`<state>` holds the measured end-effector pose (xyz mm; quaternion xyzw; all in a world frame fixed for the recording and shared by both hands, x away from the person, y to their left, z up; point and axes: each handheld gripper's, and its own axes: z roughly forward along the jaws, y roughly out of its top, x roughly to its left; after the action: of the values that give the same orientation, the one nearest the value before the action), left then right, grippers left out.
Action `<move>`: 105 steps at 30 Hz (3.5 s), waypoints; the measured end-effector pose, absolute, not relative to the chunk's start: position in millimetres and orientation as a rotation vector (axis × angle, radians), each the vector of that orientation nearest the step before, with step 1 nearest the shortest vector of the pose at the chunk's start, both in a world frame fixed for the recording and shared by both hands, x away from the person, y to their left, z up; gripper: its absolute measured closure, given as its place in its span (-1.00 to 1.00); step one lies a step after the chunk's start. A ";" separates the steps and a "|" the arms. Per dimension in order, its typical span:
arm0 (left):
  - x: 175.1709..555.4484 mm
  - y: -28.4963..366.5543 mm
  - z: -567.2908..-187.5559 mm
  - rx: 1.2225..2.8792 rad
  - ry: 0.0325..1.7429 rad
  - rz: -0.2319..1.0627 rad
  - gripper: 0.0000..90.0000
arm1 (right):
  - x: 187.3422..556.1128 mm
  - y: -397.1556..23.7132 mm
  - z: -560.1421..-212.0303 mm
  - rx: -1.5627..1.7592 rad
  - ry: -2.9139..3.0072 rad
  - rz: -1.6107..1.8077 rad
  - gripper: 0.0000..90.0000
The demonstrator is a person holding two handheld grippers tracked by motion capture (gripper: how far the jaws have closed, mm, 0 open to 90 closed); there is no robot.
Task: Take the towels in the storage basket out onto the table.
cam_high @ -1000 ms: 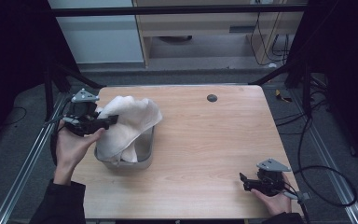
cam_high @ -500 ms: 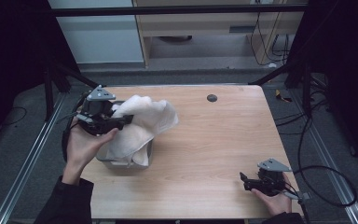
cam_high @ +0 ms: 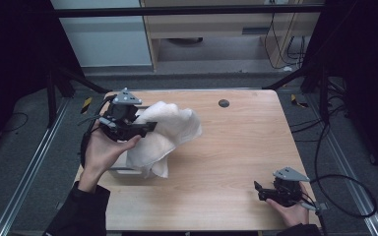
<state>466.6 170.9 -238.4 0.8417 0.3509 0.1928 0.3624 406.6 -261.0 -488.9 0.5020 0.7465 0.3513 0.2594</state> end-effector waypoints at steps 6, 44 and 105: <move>466.7 155.2 -238.2 2.189 0.871 0.478 0.46 | 406.7 -261.3 -488.9 1.360 2.023 0.949 -0.79; 490.1 69.2 -305.3 2.293 0.819 0.357 0.46 | 406.4 -262.5 -488.0 1.364 2.020 0.951 -0.79; 482.1 66.6 -382.5 2.218 0.764 0.376 -0.43 | 407.3 -262.9 -489.0 1.364 2.024 0.930 -0.80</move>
<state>482.1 66.6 -382.5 0.8660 0.2983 0.1470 0.3734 407.3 -262.9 -489.0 0.5040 0.7480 0.3436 0.2617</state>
